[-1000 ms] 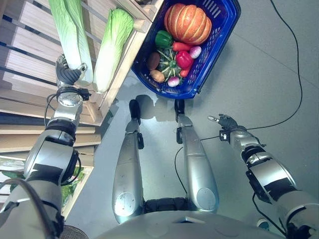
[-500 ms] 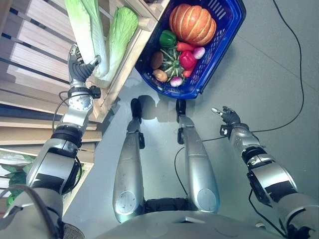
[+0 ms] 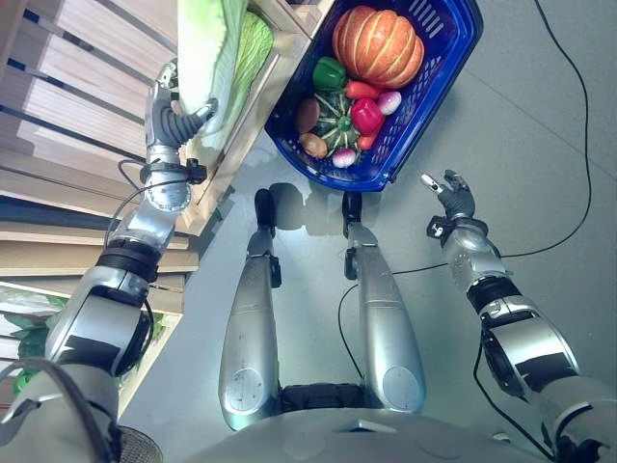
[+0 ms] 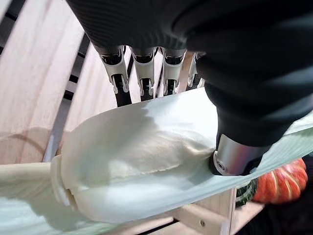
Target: Pick up fruits and vegetables into the basket
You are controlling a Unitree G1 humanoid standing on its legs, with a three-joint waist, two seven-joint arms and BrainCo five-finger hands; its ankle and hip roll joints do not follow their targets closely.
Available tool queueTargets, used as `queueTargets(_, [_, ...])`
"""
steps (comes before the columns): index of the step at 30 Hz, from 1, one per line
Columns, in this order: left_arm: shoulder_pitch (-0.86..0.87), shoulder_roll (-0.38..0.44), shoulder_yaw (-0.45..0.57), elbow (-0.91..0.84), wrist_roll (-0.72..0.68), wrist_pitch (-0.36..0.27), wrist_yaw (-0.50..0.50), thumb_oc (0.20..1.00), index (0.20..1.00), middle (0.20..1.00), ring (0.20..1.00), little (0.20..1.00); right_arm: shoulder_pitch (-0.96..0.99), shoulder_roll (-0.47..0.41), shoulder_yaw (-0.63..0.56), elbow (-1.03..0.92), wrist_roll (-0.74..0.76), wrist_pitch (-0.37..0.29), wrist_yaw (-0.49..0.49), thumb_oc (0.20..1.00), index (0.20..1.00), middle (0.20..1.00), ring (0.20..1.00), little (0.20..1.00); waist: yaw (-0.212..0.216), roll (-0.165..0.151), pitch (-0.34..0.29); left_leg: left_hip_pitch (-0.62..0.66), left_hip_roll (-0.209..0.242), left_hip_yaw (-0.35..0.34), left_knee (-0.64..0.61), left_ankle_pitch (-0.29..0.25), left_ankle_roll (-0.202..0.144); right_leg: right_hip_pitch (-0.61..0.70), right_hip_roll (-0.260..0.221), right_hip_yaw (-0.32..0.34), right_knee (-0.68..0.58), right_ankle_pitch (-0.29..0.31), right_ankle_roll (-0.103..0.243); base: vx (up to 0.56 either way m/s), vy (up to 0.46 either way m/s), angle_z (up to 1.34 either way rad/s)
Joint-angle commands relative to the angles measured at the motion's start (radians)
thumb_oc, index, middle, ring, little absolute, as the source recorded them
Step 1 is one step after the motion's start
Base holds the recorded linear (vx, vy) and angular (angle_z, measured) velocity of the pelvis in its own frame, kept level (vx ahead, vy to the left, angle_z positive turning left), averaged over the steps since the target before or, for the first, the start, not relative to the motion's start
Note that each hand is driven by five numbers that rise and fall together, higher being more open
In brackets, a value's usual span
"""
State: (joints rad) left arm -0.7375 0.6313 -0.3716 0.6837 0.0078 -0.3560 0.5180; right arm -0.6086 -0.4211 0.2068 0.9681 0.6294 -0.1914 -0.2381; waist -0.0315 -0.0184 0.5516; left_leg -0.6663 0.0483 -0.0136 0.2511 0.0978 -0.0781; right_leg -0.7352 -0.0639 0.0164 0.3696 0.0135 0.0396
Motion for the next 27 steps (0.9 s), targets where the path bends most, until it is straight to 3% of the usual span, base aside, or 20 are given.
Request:
queueTargets(1, [0.004,0.025,0.005,-0.083,0.063,-0.059,0.039,0.200,0.200,0.200,0.200,0.200,0.070,-0.067,-0.037,-0.094,0.033,-0.075,-0.063,1.000,1.000,1.000,1.000,1.000,-0.013,0.024,-0.032,-0.009,-0.069,0.018,0.057,-0.090,0.028,0.050,0.015,-0.055,-0.037,-0.006,0.022,0.00,0.000,0.00])
queueTargets(7, [0.032,0.037,-0.033,-0.152,0.102,-0.084,0.041,0.200,0.200,0.200,0.200,0.200,0.083,-0.062,-0.040,-0.242,0.018,-0.150,-0.136,1.000,1.000,1.000,1.000,1.000,-0.019,0.031,-0.032,-0.009,-0.069,0.021,0.050,-0.089,0.026,0.048,0.012,-0.053,-0.044,-0.003,0.026,0.00,0.000,0.00])
queueTargets(14, [0.059,0.034,-0.028,-0.204,0.108,-0.094,0.038,0.200,0.200,0.200,0.200,0.200,0.106,-0.052,-0.038,-0.361,-0.003,-0.190,-0.147,1.000,1.000,1.000,1.000,1.000,-0.021,0.032,-0.032,-0.003,-0.071,0.021,0.041,-0.087,0.026,0.051,0.011,-0.054,-0.048,-0.001,0.029,0.00,0.000,0.00])
queueTargets(27, [0.123,0.028,-0.002,-0.388,0.187,-0.123,0.004,0.200,0.200,0.200,0.200,0.200,0.170,-0.012,0.014,-0.671,0.020,-0.207,0.077,1.000,1.000,1.000,1.000,1.000,-0.025,0.027,-0.032,0.016,-0.070,0.024,0.025,-0.086,0.026,0.068,0.007,-0.056,-0.060,-0.005,0.036,0.00,0.000,0.00])
